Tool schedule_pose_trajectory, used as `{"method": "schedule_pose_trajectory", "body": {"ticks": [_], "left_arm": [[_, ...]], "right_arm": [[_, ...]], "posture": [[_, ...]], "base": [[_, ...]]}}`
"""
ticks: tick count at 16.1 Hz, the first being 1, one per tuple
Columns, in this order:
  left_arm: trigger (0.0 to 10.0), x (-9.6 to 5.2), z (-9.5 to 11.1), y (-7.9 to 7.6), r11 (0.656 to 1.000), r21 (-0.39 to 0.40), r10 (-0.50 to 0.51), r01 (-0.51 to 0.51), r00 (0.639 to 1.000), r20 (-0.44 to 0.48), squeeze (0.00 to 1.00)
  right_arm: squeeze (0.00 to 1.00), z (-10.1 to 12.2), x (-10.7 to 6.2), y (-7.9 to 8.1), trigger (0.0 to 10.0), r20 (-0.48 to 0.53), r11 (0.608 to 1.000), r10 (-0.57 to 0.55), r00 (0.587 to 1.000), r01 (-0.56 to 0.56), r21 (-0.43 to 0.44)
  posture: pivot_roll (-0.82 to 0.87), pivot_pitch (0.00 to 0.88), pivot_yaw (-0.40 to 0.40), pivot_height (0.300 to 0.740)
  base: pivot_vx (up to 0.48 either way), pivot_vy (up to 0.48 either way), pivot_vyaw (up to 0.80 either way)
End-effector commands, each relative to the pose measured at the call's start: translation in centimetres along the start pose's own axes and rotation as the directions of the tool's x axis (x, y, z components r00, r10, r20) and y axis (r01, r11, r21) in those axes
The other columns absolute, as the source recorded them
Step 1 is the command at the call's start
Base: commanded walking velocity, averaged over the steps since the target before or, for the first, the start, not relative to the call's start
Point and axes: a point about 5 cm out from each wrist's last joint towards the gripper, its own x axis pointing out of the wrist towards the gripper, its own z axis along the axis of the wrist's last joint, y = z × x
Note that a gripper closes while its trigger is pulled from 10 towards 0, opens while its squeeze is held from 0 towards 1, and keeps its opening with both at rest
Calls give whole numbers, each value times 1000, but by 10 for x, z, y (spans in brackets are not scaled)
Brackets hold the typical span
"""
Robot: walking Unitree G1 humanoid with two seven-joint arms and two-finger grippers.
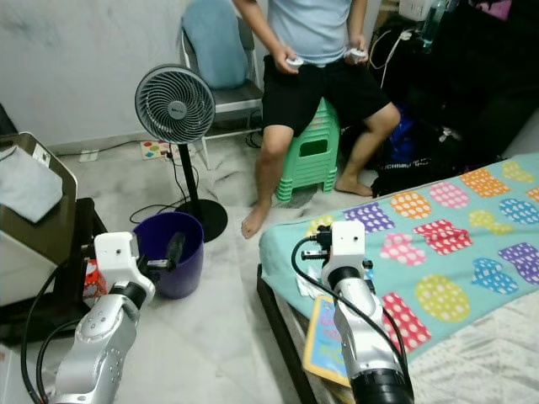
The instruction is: Clean up the room
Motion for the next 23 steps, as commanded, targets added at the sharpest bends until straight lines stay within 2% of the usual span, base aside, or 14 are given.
{"method": "schedule_pose_trajectory", "body": {"ticks": [1, 7, 17, 23], "left_arm": [[10000, 0, 1, 1, 1000, 8, 10, -10, 1000, -2, 0], [10000, 0, 2, -2, 1000, -7, -12, 12, 1000, 14, 0], [10000, 0, 2, -5, 999, 9, -38, 37, 999, 18, 0], [10000, -1, 3, -5, 998, 13, -54, 54, 998, 30, 0]], "right_arm": [[0, 2, 0, -2, 10000, 3, 1000, -4, 1000, 4, 1], [0, 2, 0, -3, 10000, 3, 1000, -7, 1000, 7, -3], [0, 3, 2, -3, 10000, 4, 1000, -5, 1000, 5, -3], [0, 4, 3, -1, 10000, 10, 1000, 10, 1000, -10, -6]], "posture": [[-84, 0, -10, 740], [-84, 0, -10, 740], [-83, 0, -13, 740], [-83, 0, -13, 740]], "base": [[0, 0, 0], [0, 0, 0], [0, 0, -782], [47, 0, 0]]}}
